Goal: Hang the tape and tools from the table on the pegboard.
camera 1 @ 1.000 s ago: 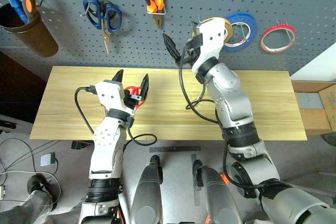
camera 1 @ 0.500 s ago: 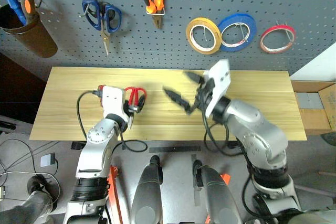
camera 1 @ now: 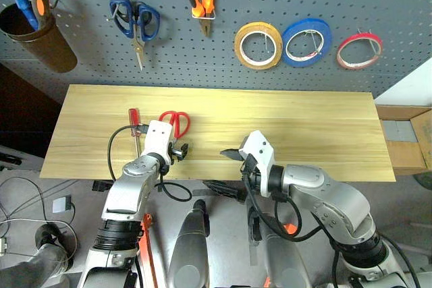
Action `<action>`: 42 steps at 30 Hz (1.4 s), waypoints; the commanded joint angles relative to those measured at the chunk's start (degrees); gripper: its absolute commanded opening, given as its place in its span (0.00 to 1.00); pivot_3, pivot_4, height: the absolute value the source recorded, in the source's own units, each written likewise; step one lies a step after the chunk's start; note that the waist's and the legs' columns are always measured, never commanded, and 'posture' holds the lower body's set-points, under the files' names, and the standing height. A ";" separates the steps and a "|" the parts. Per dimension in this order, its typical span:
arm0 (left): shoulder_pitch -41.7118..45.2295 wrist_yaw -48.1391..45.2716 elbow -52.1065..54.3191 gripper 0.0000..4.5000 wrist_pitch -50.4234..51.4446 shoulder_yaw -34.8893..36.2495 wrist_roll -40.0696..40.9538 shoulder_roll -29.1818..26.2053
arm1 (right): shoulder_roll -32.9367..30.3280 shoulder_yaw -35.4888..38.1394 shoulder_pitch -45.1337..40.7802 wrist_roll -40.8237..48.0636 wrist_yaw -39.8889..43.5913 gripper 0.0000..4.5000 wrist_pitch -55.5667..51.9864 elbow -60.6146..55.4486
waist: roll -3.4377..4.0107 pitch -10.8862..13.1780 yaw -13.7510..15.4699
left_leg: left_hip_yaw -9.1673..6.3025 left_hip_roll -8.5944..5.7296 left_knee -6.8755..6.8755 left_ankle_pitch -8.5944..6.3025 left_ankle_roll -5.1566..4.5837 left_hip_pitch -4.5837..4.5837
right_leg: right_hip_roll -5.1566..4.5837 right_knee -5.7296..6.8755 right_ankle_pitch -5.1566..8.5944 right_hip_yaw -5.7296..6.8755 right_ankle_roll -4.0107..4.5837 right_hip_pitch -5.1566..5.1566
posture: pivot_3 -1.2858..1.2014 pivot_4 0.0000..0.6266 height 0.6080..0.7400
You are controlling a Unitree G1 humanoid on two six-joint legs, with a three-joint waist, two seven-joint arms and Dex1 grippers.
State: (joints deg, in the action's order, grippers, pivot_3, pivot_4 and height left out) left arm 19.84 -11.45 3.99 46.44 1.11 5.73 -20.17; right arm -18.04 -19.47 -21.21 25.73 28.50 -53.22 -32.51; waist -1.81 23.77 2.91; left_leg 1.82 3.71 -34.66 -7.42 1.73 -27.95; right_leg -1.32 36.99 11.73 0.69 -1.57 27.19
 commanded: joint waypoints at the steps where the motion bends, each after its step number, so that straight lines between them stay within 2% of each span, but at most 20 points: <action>1: 0.37 0.39 2.03 0.92 2.73 -1.37 -1.08 0.00 | 0.18 -0.66 0.84 -0.30 -0.70 1.00 0.80 -2.12 | 0.00 0.00 -0.01 | -0.02 0.01 0.00 0.00 0.00 0.00 | 0.02 0.02 0.00 0.03 0.00 0.00 | 0.56 0.68 1.00; 7: 1.40 1.57 -0.18 0.92 4.82 -0.99 -2.49 -0.29 | 6.10 5.38 -3.16 -2.94 -7.49 1.00 4.85 3.39 | 0.00 0.00 -0.26 | -0.04 0.03 -0.05 0.00 0.00 0.04 | 0.04 0.11 -0.01 0.01 -0.01 0.00 | 0.56 0.69 1.00; 16: 2.06 2.82 -0.73 0.92 7.20 -2.78 -3.87 0.53 | 5.86 4.85 -3.48 -5.18 -7.45 1.00 6.50 5.10 | 0.00 0.00 -0.03 | 0.01 -0.02 -0.06 0.00 0.01 0.02 | -0.02 0.05 -0.01 -0.01 -0.02 -0.02 | 0.56 0.70 1.00; 36: 5.62 3.84 -7.24 0.92 11.70 3.77 -1.81 2.42 | 5.71 4.80 -3.29 -6.77 -7.95 1.00 5.33 4.43 | 0.00 -0.01 -0.26 | -0.01 0.00 -0.15 0.00 0.00 0.11 | 0.00 0.17 -0.02 -0.02 -0.03 -0.07 | 0.56 0.72 1.00; 42: 4.81 3.58 -7.70 0.51 13.11 4.32 -1.54 2.26 | 5.70 5.23 -3.18 -6.65 -8.56 1.00 4.93 4.30 | 0.00 -0.01 -0.57 | 0.00 0.01 -0.15 0.00 0.00 0.13 | 0.00 0.18 -0.02 -0.03 -0.03 -0.08 | 0.56 0.72 1.00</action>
State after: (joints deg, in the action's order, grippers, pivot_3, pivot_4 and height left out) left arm 27.26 -8.18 -1.32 57.05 5.03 4.40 -17.86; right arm -12.47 -14.73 -24.68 19.00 19.95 -48.30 -25.91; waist -1.80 23.76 2.34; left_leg 1.82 3.72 -34.81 -7.41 1.73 -27.81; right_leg -1.33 37.18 11.71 0.66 -1.60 27.10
